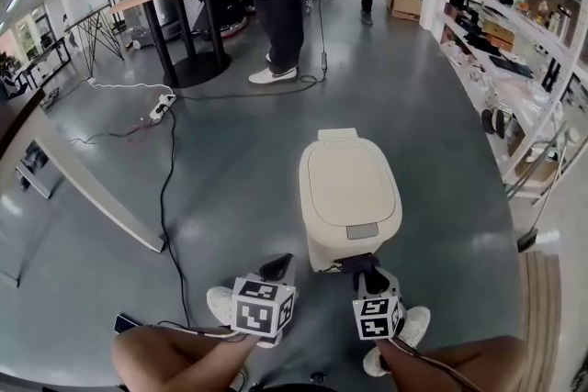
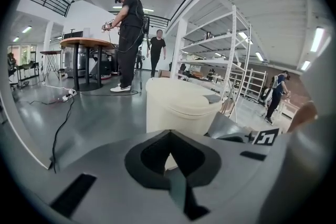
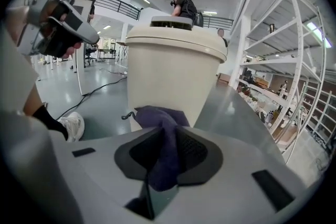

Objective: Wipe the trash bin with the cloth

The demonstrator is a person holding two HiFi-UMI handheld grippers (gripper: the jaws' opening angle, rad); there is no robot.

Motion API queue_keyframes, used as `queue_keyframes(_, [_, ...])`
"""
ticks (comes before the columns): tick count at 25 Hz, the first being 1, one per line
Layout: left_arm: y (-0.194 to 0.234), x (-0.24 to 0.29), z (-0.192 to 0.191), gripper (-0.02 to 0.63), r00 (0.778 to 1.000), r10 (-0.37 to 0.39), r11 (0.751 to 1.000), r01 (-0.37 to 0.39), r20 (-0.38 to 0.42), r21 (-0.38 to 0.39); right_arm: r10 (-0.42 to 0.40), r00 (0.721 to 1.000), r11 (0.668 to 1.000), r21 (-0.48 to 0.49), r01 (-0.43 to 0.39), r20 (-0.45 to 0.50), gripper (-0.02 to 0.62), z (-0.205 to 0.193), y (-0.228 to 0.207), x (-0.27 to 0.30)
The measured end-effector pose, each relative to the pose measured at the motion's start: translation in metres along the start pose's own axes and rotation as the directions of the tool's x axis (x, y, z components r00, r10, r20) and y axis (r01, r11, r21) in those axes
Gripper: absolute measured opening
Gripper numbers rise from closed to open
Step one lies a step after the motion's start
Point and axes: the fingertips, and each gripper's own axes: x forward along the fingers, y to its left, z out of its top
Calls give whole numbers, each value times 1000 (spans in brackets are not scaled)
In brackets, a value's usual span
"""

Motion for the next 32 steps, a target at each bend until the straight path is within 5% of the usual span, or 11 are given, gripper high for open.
queue_keyframes(10, [-1, 12, -11, -3, 1000, 11, 999, -10, -27, 42, -65, 998, 998, -10, 65, -19, 80, -23, -29, 2])
queue_keyframes(22, [9, 12, -19, -3, 998, 15, 1000, -14, -60, 13, 146, 984, 975, -153, -160, -99, 80, -42, 82, 18])
queue_keyframes(32, [24, 21, -27, -3, 994, 25, 999, -23, -103, 22, 200, 961, 942, -233, -242, -189, 80, -42, 100, 50])
